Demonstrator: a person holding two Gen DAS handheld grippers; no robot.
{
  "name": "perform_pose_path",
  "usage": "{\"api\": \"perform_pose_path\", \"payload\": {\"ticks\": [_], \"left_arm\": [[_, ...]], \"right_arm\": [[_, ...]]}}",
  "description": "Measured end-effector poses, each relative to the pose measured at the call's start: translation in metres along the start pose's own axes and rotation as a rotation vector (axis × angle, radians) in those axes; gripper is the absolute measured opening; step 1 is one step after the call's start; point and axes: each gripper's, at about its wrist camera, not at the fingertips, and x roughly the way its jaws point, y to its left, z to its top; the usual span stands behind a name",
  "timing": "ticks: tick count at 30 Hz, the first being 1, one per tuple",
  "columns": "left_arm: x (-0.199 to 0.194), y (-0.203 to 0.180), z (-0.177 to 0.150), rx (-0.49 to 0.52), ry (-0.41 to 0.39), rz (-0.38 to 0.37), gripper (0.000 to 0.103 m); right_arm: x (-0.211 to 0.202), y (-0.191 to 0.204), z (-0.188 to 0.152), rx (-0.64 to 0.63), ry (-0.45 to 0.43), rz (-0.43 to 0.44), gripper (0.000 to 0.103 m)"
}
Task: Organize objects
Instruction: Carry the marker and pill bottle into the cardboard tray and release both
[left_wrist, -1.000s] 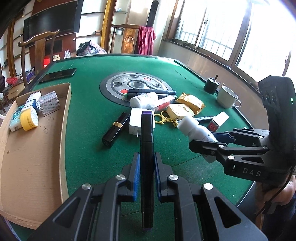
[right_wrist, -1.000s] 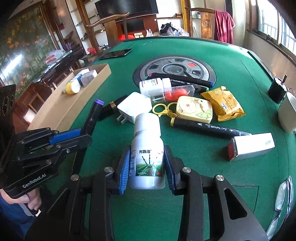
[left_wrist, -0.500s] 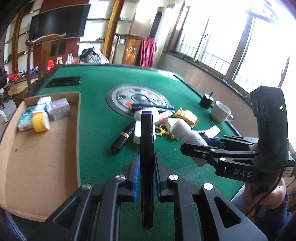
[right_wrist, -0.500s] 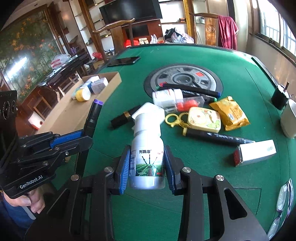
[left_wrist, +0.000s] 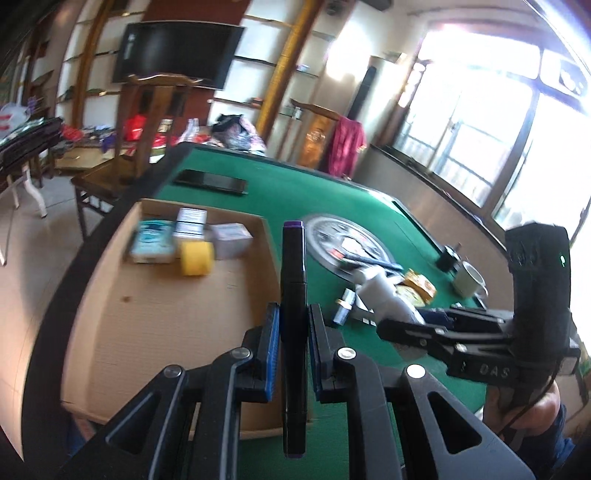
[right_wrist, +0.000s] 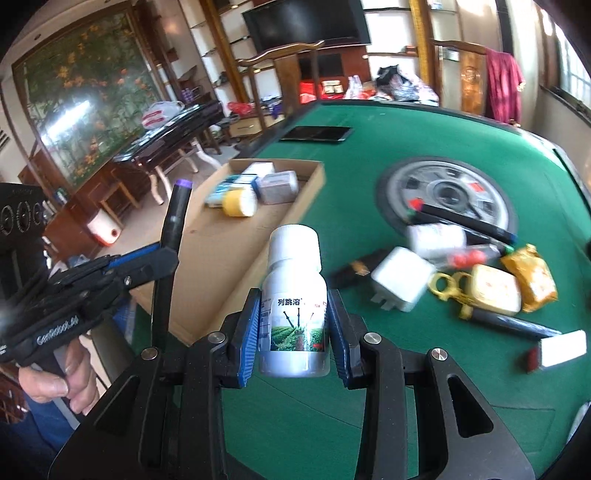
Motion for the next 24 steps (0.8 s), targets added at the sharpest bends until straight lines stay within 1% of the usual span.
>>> {"api": "perform_pose_path", "payload": {"ticks": [5,9,12,17,24], "left_arm": [[0.002,0.040,0.010,-0.054,0.011,0.055,0.013],[0.008,0.071,0.014,-0.092,0.037,0.100,0.013],[0.016,0.091,0.017,-0.112,0.060,0.128,0.013],[0.032,0.114,0.020,-0.126,0.113,0.180,0.013],[0.055,0.136,0.024,-0.147,0.168,0.207,0.013]], "right_arm": [[0.032,0.037,0.015,-0.030,0.038,0.049,0.034],[0.068,0.065,0.020,-0.036,0.090,0.081,0.034],[0.098,0.079,0.023,-0.029,0.131,0.088,0.034],[0.136,0.093,0.032,-0.011,0.180,0.096,0.034],[0.179,0.102,0.048,0.035,0.239,0.096,0.035]]}}
